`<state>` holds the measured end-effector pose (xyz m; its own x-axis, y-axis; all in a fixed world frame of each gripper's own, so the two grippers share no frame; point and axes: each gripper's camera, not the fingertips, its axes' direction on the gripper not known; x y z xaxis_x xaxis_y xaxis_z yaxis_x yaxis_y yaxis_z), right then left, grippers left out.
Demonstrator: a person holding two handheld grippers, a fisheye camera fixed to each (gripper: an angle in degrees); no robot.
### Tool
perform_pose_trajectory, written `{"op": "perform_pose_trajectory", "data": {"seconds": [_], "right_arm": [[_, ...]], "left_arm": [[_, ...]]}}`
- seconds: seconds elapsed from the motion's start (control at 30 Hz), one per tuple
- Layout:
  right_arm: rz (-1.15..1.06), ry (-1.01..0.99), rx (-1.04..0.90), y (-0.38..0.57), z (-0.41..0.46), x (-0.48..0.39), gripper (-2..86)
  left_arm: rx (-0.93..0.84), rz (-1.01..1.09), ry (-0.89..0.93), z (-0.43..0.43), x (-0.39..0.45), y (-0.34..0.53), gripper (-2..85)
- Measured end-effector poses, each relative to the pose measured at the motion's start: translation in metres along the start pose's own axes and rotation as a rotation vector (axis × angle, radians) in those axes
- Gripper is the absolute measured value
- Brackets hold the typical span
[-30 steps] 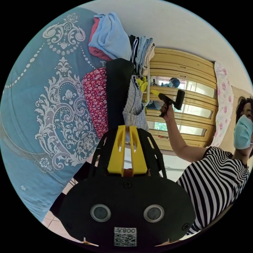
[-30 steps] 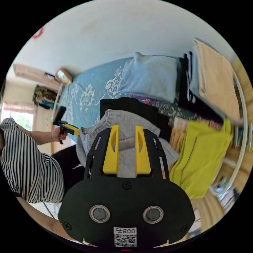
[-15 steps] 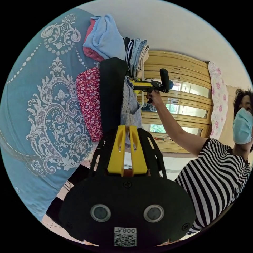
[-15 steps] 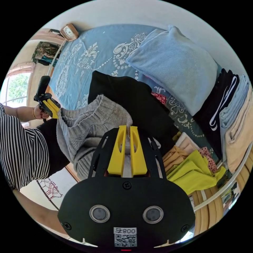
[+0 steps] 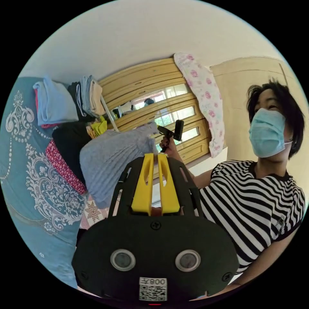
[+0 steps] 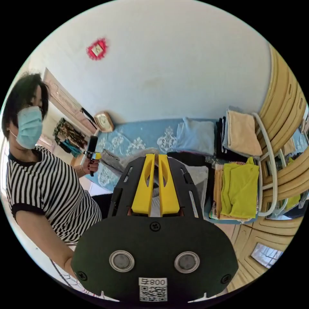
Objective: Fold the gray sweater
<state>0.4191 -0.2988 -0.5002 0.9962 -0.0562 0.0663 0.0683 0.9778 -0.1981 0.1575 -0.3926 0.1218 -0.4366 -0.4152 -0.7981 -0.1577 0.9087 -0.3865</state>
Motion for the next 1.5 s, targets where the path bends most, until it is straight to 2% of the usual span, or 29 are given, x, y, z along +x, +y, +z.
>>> {"op": "perform_pose_trajectory", "data": {"seconds": [0.07, 0.27, 0.4, 0.53, 0.67, 0.97, 1.13, 1.3, 1.4, 1.5], "right_arm": [[-0.020, 0.022, 0.098, 0.008, -0.021, -0.058, 1.7], [-0.211, -0.059, 0.172, 0.006, -0.031, -0.189, 1.6], [-0.318, -0.187, 0.200, 0.001, -0.028, -0.239, 1.6], [-0.452, -0.239, 0.145, -0.009, -0.010, -0.294, 1.6], [-0.605, -0.328, 0.166, -0.014, -0.006, -0.350, 1.6], [-0.883, -0.431, 0.342, -0.018, -0.022, -0.448, 1.6], [-0.950, -0.425, 0.421, -0.033, -0.014, -0.480, 1.6], [-0.948, -0.388, 0.409, -0.072, 0.025, -0.501, 1.7], [-0.907, -0.327, 0.352, -0.114, 0.071, -0.507, 1.7], [-0.833, -0.264, 0.232, -0.177, 0.144, -0.508, 1.9]], "left_arm": [[0.070, 0.067, -0.019, -0.048, 0.065, 0.016, 2.3], [0.122, 0.254, -0.239, -0.148, 0.236, 0.067, 2.3], [0.247, 0.343, -0.308, -0.195, 0.332, 0.111, 2.2], [0.409, 0.424, -0.490, -0.235, 0.438, 0.168, 2.1], [0.578, 0.499, -0.578, -0.274, 0.531, 0.224, 2.1], [0.701, 0.739, -0.891, -0.326, 0.713, 0.318, 2.2], [0.707, 0.823, -0.992, -0.361, 0.770, 0.339, 2.3], [0.704, 0.846, -1.054, -0.412, 0.791, 0.336, 2.2], [0.690, 0.792, -1.071, -0.456, 0.782, 0.318, 2.1], [0.670, 0.654, -1.086, -0.513, 0.750, 0.284, 2.1]]}}
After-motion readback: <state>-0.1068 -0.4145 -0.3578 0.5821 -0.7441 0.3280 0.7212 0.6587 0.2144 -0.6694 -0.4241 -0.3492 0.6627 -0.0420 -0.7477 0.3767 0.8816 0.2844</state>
